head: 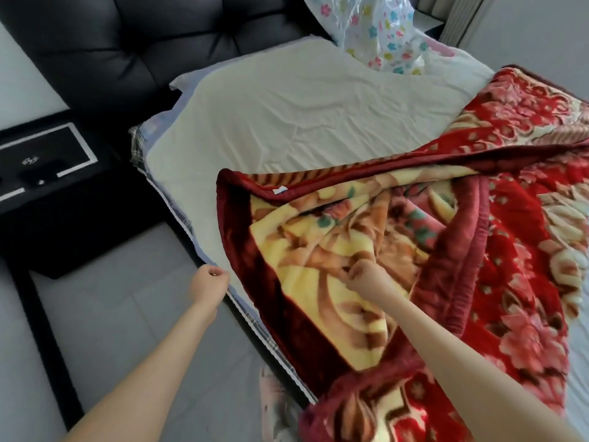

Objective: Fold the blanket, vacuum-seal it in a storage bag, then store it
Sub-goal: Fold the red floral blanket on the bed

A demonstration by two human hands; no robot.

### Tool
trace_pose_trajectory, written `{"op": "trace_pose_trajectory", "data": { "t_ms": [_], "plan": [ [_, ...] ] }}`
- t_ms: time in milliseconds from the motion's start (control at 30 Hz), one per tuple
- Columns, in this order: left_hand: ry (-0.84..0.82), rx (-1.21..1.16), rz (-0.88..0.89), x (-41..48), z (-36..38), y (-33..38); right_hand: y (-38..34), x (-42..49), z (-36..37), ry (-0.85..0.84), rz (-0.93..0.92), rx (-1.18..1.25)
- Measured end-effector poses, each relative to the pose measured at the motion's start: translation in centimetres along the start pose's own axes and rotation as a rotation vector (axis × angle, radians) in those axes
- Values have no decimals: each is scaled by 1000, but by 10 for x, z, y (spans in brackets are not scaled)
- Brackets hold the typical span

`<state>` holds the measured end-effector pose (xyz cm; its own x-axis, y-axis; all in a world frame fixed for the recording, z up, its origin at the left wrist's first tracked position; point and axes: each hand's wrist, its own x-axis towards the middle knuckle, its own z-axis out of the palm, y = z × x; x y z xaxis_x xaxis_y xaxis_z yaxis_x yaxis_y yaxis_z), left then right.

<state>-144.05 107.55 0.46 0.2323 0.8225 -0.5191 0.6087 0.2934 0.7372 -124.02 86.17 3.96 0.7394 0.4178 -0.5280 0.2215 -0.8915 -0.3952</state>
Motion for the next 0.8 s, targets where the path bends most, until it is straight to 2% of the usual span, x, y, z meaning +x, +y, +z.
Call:
{"op": "trace_pose_trajectory", "data": {
  "t_ms": [233, 367, 533, 600, 667, 800],
  "plan": [
    [98, 26, -60, 135, 35, 21, -108, 138, 30, 227, -292, -285],
    [28, -3, -81, 203, 58, 21, -159, 209, 63, 274, -460, -478],
    [-116, -121, -153, 246, 76, 17, -187, 268, 93, 279, -443, -652],
    [-116, -33, -154, 255, 76, 16, -191, 278, 99, 306, -450, -730],
    [-133, 64, -136, 265, 71, 15, -196, 282, 102, 319, -466, -729],
    [-299, -146, -149, 268, 59, 24, -216, 266, 90, 446, -447, -404]
  ]
}}
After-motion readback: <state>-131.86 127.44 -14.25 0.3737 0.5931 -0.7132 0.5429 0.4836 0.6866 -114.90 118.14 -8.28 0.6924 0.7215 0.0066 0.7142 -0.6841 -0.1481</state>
